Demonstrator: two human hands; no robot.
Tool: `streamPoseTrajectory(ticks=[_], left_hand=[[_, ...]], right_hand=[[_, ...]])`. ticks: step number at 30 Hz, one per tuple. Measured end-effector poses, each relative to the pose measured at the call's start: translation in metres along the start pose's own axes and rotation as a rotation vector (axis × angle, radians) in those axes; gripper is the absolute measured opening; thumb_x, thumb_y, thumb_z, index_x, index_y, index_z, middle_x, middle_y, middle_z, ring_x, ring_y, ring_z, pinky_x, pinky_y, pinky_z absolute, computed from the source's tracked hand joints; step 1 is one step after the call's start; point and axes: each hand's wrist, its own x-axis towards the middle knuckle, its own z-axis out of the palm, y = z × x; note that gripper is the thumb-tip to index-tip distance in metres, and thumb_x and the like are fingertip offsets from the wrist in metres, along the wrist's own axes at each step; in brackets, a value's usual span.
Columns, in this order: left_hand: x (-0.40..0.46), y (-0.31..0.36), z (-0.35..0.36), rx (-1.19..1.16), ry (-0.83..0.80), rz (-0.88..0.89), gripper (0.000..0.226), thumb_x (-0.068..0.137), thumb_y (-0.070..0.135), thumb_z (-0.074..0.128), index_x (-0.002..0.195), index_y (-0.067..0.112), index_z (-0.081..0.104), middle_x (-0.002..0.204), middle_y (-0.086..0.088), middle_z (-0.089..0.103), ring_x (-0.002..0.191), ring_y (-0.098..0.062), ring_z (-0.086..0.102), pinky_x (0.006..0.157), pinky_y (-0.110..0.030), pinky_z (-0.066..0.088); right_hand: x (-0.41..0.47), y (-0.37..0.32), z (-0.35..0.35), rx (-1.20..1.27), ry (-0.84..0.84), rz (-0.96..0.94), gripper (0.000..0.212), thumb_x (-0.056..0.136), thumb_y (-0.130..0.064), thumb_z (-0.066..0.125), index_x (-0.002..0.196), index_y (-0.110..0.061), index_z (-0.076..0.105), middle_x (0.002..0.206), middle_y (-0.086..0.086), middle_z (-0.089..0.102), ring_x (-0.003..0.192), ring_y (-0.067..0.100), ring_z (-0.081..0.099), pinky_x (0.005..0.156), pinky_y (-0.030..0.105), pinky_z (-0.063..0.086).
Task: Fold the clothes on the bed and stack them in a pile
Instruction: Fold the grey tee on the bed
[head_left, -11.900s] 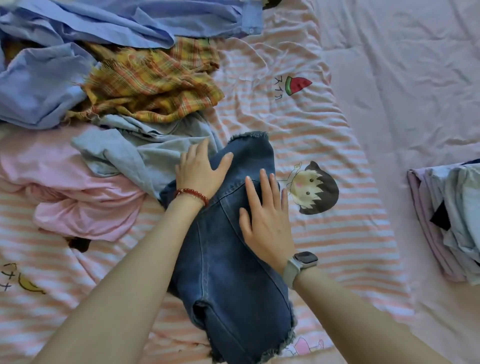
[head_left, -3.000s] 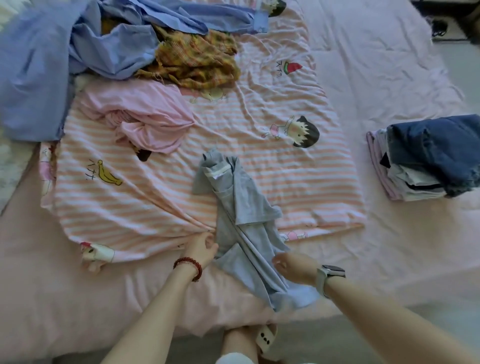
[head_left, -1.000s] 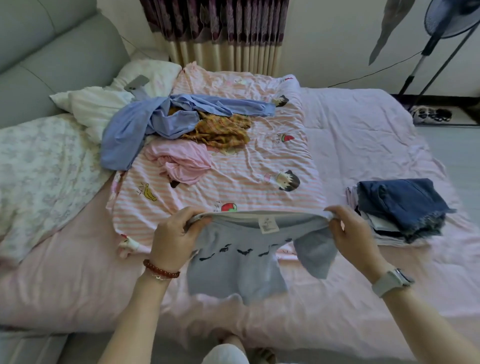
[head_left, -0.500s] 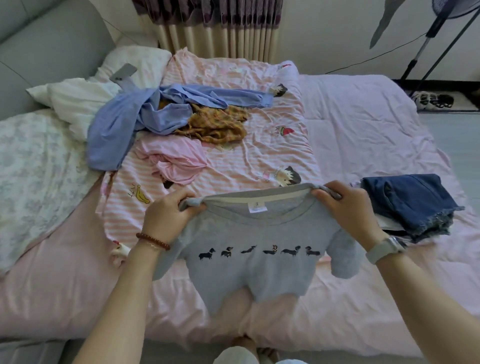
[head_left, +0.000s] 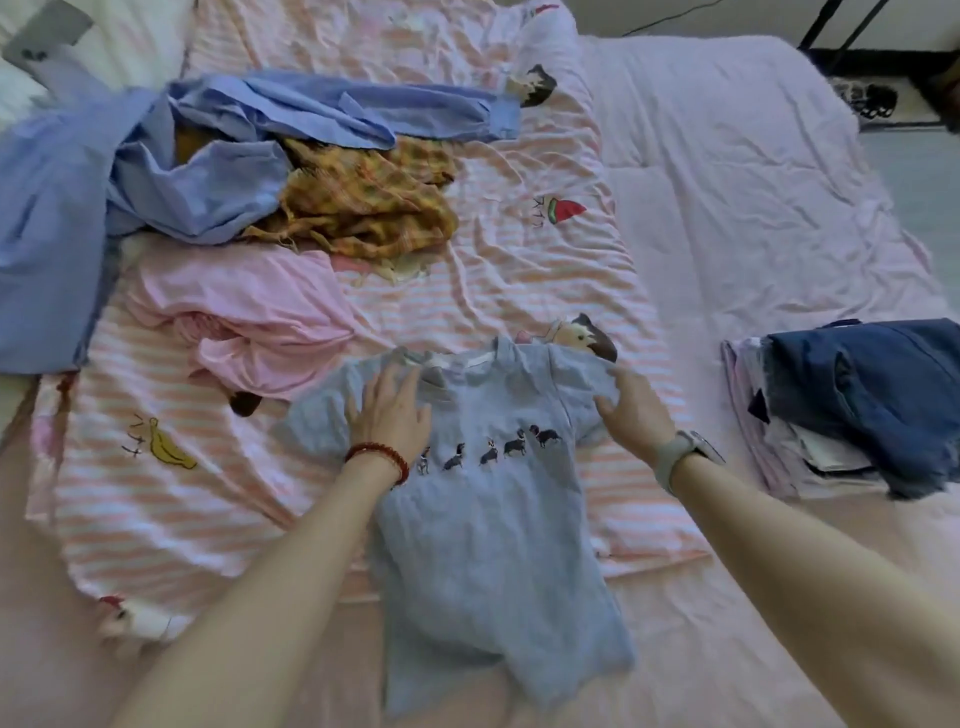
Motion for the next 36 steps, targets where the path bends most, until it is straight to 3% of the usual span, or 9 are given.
streamPoseTrajectory(ticks=[6, 7, 8, 14, 17, 22, 25, 28, 36], left_hand=[[0.0, 0.01, 0.072, 0.153, -0.131, 0.143, 0.056, 0.095, 0.046, 0.032, 0.146, 0.033, 0.014, 0.157, 0.001, -0.001, 0.144, -0.022, -0.009, 0.111, -0.057, -0.003], [0.004, 0.013, 0.079, 0.189, -0.122, 0.17, 0.057, 0.094, 0.048, 0.032, 0.146, 0.033, 0.013, 0.157, 0.001, -0.002, 0.143, -0.023, -0.011, 0.11, -0.058, -0.005], [0.008, 0.015, 0.084, 0.21, -0.12, 0.185, 0.058, 0.094, 0.049, 0.032, 0.146, 0.033, 0.013, 0.157, 0.0, -0.003, 0.143, -0.023, -0.012, 0.11, -0.058, -0.007], [0.053, 0.044, 0.088, 0.226, -0.003, 0.254, 0.056, 0.094, 0.044, 0.036, 0.145, 0.025, 0.022, 0.156, -0.002, 0.01, 0.143, -0.023, 0.001, 0.112, -0.053, 0.004], [0.084, 0.068, 0.087, 0.23, 0.016, 0.302, 0.057, 0.094, 0.044, 0.038, 0.145, 0.023, 0.023, 0.153, -0.003, 0.018, 0.141, -0.022, 0.012, 0.11, -0.052, 0.008], [0.129, 0.105, 0.088, 0.084, -0.133, 0.147, 0.054, 0.089, 0.059, 0.038, 0.132, 0.026, 0.04, 0.133, -0.006, 0.049, 0.127, -0.027, 0.037, 0.107, -0.052, 0.017], [0.144, 0.12, 0.085, -0.131, -0.172, 0.065, 0.035, 0.086, 0.052, 0.051, 0.09, 0.018, 0.058, 0.087, 0.001, 0.057, 0.093, -0.023, 0.052, 0.078, -0.035, 0.04], [0.153, 0.133, 0.083, -0.389, -0.219, 0.121, 0.02, 0.087, 0.027, 0.059, 0.072, 0.015, 0.055, 0.064, 0.004, 0.047, 0.072, -0.019, 0.046, 0.052, -0.023, 0.033], [0.159, 0.157, 0.086, -0.195, 0.032, 0.171, 0.027, 0.089, 0.039, 0.055, 0.107, 0.02, 0.062, 0.113, -0.005, 0.053, 0.112, -0.024, 0.046, 0.095, -0.039, 0.032]], right_hand=[[0.011, 0.046, 0.039, 0.592, -0.03, 0.403, 0.023, 0.091, -0.021, 0.047, 0.09, 0.0, 0.058, 0.076, 0.005, 0.047, 0.068, 0.017, 0.044, 0.067, 0.037, 0.045], [0.017, 0.047, 0.041, 0.733, 0.012, 0.463, 0.022, 0.09, -0.019, 0.048, 0.078, -0.001, 0.054, 0.073, 0.005, 0.041, 0.065, 0.016, 0.039, 0.085, 0.05, 0.047], [0.024, 0.047, 0.043, 0.873, 0.044, 0.524, 0.022, 0.09, -0.017, 0.048, 0.071, -0.006, 0.048, 0.071, 0.005, 0.039, 0.063, 0.016, 0.037, 0.063, 0.03, 0.027], [0.044, 0.045, 0.051, 1.203, 0.03, 0.638, 0.006, 0.088, -0.009, 0.052, 0.086, -0.004, 0.056, 0.081, 0.007, 0.057, 0.07, 0.019, 0.056, 0.06, 0.03, 0.054], [0.044, 0.055, 0.052, 1.145, 0.107, 0.524, 0.008, 0.092, -0.012, 0.048, 0.091, -0.009, 0.055, 0.088, 0.005, 0.055, 0.082, 0.019, 0.055, 0.076, 0.041, 0.053], [0.047, 0.074, 0.037, 0.574, 0.298, 0.083, 0.033, 0.096, -0.021, 0.045, 0.067, -0.022, 0.029, 0.061, -0.008, 0.035, 0.052, 0.007, 0.034, 0.052, 0.029, 0.027], [0.054, 0.082, 0.026, 0.434, 0.331, -0.021, 0.031, 0.096, -0.02, 0.045, 0.068, -0.026, 0.032, 0.055, -0.006, 0.04, 0.051, 0.011, 0.037, 0.054, 0.037, 0.026], [0.061, 0.092, 0.017, 0.435, 0.375, -0.002, 0.018, 0.097, -0.019, 0.042, 0.082, -0.011, 0.046, 0.06, 0.004, 0.048, 0.057, 0.027, 0.046, 0.057, 0.042, 0.032], [0.067, 0.105, 0.015, 0.195, 0.5, 0.127, 0.023, 0.097, -0.024, 0.044, 0.104, -0.006, 0.057, 0.077, 0.02, 0.064, 0.07, 0.043, 0.056, 0.057, 0.04, 0.035]])
